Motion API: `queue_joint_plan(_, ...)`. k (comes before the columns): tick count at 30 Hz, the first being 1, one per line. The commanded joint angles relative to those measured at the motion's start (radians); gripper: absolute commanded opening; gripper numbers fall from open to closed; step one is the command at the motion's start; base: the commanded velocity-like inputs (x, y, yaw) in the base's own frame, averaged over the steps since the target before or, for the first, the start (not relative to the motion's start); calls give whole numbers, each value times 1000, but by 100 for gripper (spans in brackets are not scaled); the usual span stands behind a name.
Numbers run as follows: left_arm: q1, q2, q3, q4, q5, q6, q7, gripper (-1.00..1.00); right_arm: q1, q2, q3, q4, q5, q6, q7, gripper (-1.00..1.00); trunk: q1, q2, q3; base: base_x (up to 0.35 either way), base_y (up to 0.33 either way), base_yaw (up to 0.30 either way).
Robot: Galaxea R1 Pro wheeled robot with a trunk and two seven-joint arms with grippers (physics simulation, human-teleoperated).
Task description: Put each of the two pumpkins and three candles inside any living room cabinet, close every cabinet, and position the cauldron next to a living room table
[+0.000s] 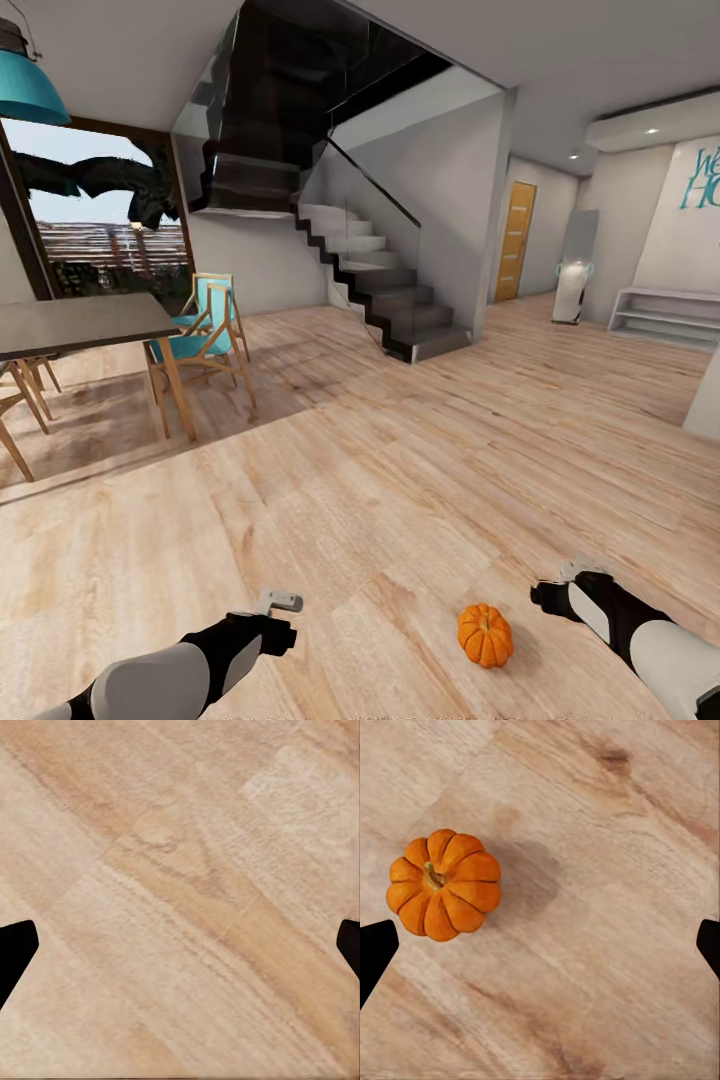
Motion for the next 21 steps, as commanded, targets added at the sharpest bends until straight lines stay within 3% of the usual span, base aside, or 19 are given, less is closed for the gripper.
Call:
queue_joint_plan(1, -1, -1, -8, -1, 10, 3, 2, 100, 0, -1, 9, -3, -10, 25, -5, 100, 0, -1, -5, 0, 0, 0)
queue_joint_plan(5, 0, -15, -8, -2, 9, 4, 3, 100, 0, -1, 10, -3, -10, 106, 8, 100, 2, -2, -20, 0, 0, 0)
queue_joint_plan(7, 0, -24, -8, -2, 9, 4, 4, 100, 0, 2, 2, -3, -15, 174, 75, 100, 3, -2, -28, 0, 0, 0)
queue_joint_plan(9, 0, -27, -9, -1, 10, 5, 1, 100, 0, 41, -9, -3, -37, 168, 91, 100, 4, -3, -36, 0, 0, 0)
queue_joint_plan(10, -1, -29, -9, 1, 10, 21, 0, 100, 0, 142, -30, 38, -73, 73, 65, 100, 4, -3, -40, 0, 0, 0)
queue_joint_plan(12, -1, -28, -9, 4, 12, 36, 3, 100, 0, 170, -34, 74, -83, 36, 43, 100, 5, -3, -48, 0, 0, 0)
queue_joint_plan(13, -14, -27, -8, 5, 18, 46, 5, 100, 0, 180, -35, 94, -107, 30, 32, 100, 6, -4, -51, 0, 0, 0)
queue_joint_plan(15, -23, -29, -8, 5, 21, 51, 5, 100, 0, 180, -35, 97, -113, 34, 30, 100, 6, -4, -59, 0, 0, 0)
queue_joint_plan(18, -33, -58, -6, 4, 25, 58, 6, 100, 0, 184, -34, 100, -117, 56, 26, 100, 8, -5, -71, 0, 0, 0)
queue_joint_plan(21, -35, -68, -6, 3, 26, 59, 7, 100, 0, 188, -33, 101, -115, 83, 24, 100, 9, -5, -78, 0, 0, 0)
